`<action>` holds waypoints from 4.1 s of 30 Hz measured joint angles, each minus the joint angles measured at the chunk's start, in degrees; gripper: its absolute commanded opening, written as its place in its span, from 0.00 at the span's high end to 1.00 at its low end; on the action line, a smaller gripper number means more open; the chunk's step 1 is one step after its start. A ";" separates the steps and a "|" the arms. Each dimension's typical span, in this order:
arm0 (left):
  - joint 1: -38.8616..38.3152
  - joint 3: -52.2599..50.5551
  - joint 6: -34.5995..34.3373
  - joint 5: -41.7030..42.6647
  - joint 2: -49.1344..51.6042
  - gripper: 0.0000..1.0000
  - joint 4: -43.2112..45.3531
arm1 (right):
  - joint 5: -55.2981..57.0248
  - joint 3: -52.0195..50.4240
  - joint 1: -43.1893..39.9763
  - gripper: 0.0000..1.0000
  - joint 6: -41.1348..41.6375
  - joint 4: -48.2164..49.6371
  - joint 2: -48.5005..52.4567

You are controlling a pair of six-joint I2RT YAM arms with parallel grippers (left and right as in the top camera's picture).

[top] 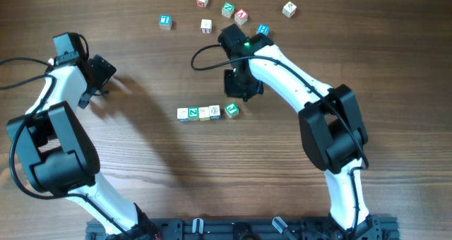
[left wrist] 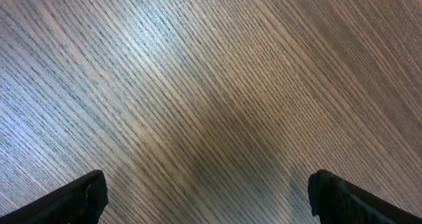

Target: Form a horizontal line

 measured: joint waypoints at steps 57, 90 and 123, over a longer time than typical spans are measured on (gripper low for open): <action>0.00 0.00 0.00 0.00 0.00 0.00 0.02 | -10.73 -4.33 1.81 0.96 -0.02 -5.22 0.02; 0.00 0.00 0.00 0.00 0.00 0.00 0.00 | -11.96 -4.35 6.60 0.96 -0.76 -0.96 0.02; 0.00 0.00 0.00 0.00 0.00 0.00 0.00 | 8.76 -4.96 -21.42 0.00 -7.54 39.39 0.02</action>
